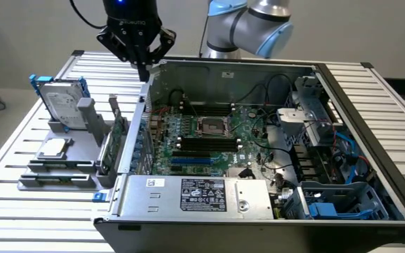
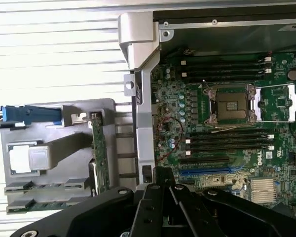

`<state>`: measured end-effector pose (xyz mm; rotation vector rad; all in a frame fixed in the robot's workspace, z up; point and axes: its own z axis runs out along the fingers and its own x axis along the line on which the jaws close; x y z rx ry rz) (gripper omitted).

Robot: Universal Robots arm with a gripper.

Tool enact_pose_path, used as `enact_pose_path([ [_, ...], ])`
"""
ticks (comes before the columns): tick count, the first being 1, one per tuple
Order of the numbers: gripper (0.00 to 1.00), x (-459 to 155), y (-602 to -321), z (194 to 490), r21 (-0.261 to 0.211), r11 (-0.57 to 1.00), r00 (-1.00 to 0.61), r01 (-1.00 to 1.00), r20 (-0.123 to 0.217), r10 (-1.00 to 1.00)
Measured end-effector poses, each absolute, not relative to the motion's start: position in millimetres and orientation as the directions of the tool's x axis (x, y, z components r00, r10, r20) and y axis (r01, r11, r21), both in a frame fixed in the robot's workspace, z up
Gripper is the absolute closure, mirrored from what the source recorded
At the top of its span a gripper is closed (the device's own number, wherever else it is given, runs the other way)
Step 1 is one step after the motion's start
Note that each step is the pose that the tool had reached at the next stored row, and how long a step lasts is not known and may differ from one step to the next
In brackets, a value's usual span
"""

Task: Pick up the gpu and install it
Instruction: 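Reach for the gpu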

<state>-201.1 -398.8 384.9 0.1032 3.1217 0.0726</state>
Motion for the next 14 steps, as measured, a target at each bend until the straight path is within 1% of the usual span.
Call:
enact_pose_path([
  [7,0.89,-228.8,-398.8,378.0,0.043,0.997,-0.998,0.063,-0.014,0.063],
  [14,0.89,-241.3,-399.5,372.7,0.041,0.998,-0.998,0.057,-0.009,0.057],
])
